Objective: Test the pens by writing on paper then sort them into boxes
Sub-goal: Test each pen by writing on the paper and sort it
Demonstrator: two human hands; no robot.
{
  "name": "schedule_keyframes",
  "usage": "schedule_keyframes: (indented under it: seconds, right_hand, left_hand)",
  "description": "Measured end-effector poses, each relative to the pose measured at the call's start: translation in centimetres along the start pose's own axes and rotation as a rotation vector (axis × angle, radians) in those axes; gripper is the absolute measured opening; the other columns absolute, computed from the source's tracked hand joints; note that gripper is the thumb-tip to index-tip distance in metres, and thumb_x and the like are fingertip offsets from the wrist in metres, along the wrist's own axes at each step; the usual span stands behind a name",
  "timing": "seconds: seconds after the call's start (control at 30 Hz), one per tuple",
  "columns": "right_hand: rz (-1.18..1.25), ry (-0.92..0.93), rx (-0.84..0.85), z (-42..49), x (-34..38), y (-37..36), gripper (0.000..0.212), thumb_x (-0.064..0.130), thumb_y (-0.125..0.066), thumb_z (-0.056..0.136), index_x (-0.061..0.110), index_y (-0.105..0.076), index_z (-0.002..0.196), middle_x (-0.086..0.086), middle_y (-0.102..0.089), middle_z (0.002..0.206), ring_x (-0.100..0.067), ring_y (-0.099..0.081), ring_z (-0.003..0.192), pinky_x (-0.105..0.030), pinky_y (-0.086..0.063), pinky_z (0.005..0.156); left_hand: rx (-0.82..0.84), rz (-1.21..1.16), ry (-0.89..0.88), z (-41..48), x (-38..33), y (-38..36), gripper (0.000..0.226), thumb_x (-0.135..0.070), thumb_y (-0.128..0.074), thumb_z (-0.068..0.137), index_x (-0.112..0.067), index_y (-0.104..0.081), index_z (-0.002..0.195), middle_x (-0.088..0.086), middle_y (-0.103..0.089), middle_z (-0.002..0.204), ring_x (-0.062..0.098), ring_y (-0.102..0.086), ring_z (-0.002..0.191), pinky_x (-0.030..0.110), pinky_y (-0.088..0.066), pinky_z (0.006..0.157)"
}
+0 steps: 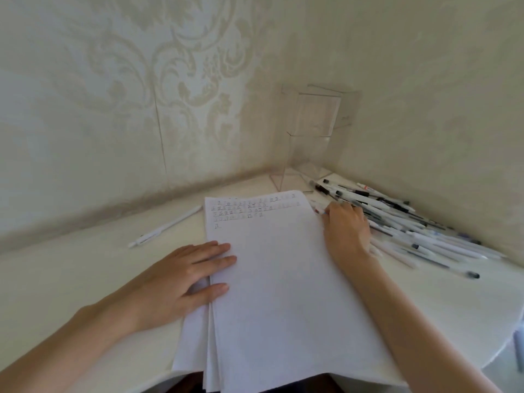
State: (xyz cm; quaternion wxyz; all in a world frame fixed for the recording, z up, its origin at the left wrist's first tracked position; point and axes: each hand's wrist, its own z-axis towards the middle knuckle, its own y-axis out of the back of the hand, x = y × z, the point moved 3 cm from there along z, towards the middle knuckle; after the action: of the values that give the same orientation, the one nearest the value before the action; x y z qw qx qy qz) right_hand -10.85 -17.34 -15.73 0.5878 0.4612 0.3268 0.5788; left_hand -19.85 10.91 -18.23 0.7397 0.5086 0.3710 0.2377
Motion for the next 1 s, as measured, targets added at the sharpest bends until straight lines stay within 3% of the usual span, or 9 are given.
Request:
schedule_keyframes:
  seconds: [0.13,0.23,0.3,0.37,0.53,0.67,0.77,0.87,1.0]
  right_hand:
    - [0.338,0.224,-0.225,-0.8,2.2,2.1,0.027,0.027,-0.037,0.1,0.009,-0.055,0.11,-0.016,-0.062,0.096,-0.036,-0.056,0.086,-0.038,-0.036,0.07]
    - [0.273,0.356,-0.197,-2.1,4.9,1.8,0.05,0.062,-0.032,0.087,0.021,-0.044,0.062,0.004,-0.05,0.059,-0.025,-0.048,0.06,-0.032,-0.032,0.063]
    - [0.236,0.417,-0.234,-2.7,6.2,1.2,0.05,0.059,-0.033,0.083,0.023,-0.022,0.05,0.01,-0.025,0.043,-0.021,-0.032,0.049,-0.029,-0.028,0.06]
    - [0.257,0.475,-0.272,-2.9,6.6,0.7,0.046,0.048,-0.038,0.082,0.02,-0.022,0.048,0.008,-0.022,0.042,-0.022,-0.028,0.047,-0.029,-0.029,0.06]
    - [0.272,0.622,-0.284,-2.8,7.4,0.8,0.048,0.059,-0.05,0.081,0.014,-0.059,0.065,0.002,-0.057,0.059,-0.02,-0.054,0.056,-0.026,-0.036,0.061]
    - [0.626,0.657,-0.378,-2.7,10.2,3.1,0.038,0.024,-0.039,0.09,-0.002,-0.063,0.105,-0.009,-0.059,0.077,-0.027,-0.056,0.062,-0.035,-0.049,0.053]
    - [0.816,0.495,-0.23,-2.3,12.8,3.8,0.05,0.034,-0.027,0.091,-0.001,-0.06,0.101,-0.008,-0.058,0.077,-0.025,-0.053,0.073,-0.039,-0.045,0.069]
    - [1.142,0.157,0.154,-1.9,14.4,2.1,0.061,0.053,-0.038,0.095,0.001,-0.065,0.077,-0.01,-0.065,0.063,-0.022,-0.062,0.063,-0.04,-0.053,0.069]
    - [1.11,0.08,0.326,-1.9,14.3,-0.9,0.031,0.038,-0.069,0.082,0.014,-0.053,0.07,0.002,-0.062,0.06,-0.002,-0.053,0.053,-0.019,-0.045,0.056]
  left_hand:
    - [-0.021,-0.002,0.011,-0.1,-0.2,0.1,0.067,-0.076,-0.015,0.082,-0.042,-0.039,0.135,-0.025,-0.023,0.145,-0.014,-0.008,0.131,0.003,-0.002,0.104]
    - [-0.089,0.053,0.06,-0.2,-0.1,0.6,0.07,-0.078,-0.016,0.08,-0.041,-0.041,0.134,-0.021,-0.023,0.145,-0.008,-0.013,0.131,0.003,0.0,0.103]
    - [-0.089,0.094,0.129,-0.2,0.0,1.0,0.079,-0.082,-0.01,0.074,-0.042,-0.036,0.137,-0.023,-0.016,0.145,-0.008,-0.008,0.131,0.005,0.002,0.103]
    - [-0.057,0.103,0.19,-0.2,0.3,0.9,0.089,-0.087,-0.003,0.065,-0.044,-0.03,0.138,-0.025,-0.01,0.145,-0.005,-0.007,0.134,0.01,0.001,0.105]
    - [-0.023,0.075,0.225,-0.1,0.1,0.9,0.105,-0.093,0.006,0.053,-0.044,-0.029,0.139,-0.024,-0.013,0.149,-0.006,-0.008,0.134,0.01,0.0,0.103]
    - [0.002,0.09,0.238,-0.1,-0.1,1.2,0.107,-0.093,0.008,0.05,-0.045,-0.025,0.14,-0.023,-0.011,0.15,-0.003,-0.007,0.136,0.007,0.004,0.1]
    - [0.023,0.11,0.238,0.0,-0.1,1.1,0.097,-0.089,0.001,0.057,-0.046,-0.02,0.141,-0.029,-0.005,0.145,-0.004,-0.001,0.136,0.002,0.013,0.095]
    - [0.027,0.096,0.233,-0.1,0.0,1.2,0.094,-0.089,-0.001,0.06,-0.045,-0.022,0.141,-0.027,-0.007,0.146,-0.002,-0.004,0.136,0.002,0.01,0.096]
    - [0.025,0.039,0.235,0.0,0.2,1.0,0.088,-0.086,-0.009,0.064,-0.044,-0.027,0.139,-0.019,-0.006,0.152,0.0,-0.001,0.138,0.011,0.002,0.105]
